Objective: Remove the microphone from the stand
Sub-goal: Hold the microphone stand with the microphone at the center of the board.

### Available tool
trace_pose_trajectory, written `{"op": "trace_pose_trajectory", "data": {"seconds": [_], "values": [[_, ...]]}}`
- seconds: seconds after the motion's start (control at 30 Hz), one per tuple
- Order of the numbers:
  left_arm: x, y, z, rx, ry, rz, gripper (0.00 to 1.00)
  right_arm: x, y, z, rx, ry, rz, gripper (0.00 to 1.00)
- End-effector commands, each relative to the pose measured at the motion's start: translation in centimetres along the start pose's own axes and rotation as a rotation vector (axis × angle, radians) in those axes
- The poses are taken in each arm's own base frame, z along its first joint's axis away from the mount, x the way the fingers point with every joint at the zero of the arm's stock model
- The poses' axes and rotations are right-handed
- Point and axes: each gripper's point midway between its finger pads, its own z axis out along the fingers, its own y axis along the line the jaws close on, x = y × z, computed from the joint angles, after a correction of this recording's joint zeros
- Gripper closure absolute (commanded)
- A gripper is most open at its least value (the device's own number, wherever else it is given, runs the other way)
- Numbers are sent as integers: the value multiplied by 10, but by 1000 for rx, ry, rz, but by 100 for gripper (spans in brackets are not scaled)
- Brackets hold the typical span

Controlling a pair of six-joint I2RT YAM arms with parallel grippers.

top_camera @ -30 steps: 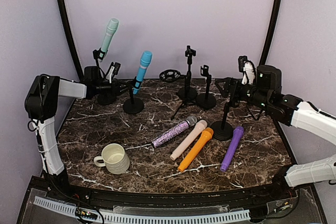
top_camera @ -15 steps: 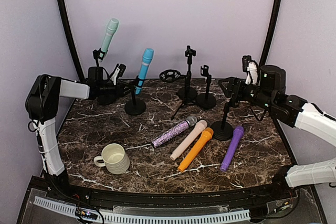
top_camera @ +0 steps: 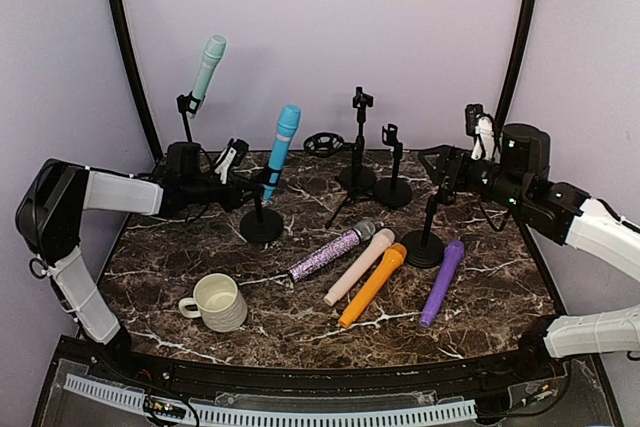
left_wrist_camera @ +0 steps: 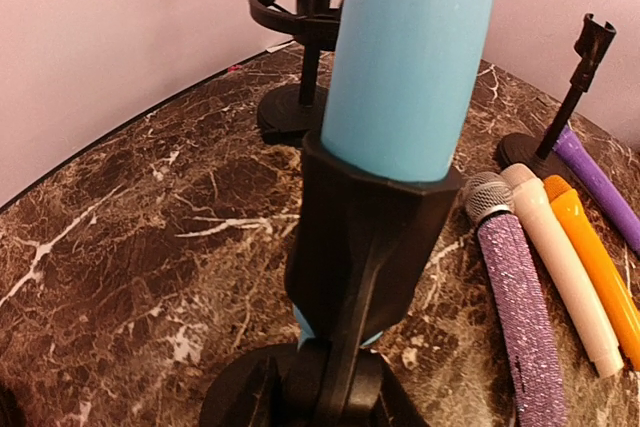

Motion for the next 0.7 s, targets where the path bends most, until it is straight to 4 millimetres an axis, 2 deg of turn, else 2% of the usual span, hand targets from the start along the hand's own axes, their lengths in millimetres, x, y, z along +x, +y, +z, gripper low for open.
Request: {"op": "trace_pose_trajectory", "data": {"seconds": [0.0,0.03,0.17,0.3,0.43,0.47,0.5,0.67], "values": [[-51,-33,-38,-24,-141,46,100,-26,18,-10,-89,-94,0,19],[-47,-44,-38,-9,-135,42,100,-29,21,-10,-97,-99,-6,18],[-56,-76,-45,15,-132,56,100,-43,33,-5,-126,-99,-31,18],[-64,-98,-56,45,-152,48,100,-51,58,3,-207,-79,-55,18],[-80,-117,-59,90,-162,46,100,-53,90,13,-300,-47,-87,17],[-77,-121,-58,99,-136,40,100,-47,95,19,-307,-19,-98,12],[-83,-126,-57,119,-138,52,100,-44,102,23,-318,-1,-116,9],[-87,-141,-54,198,-134,74,100,-39,143,36,-423,19,-121,7]]}}
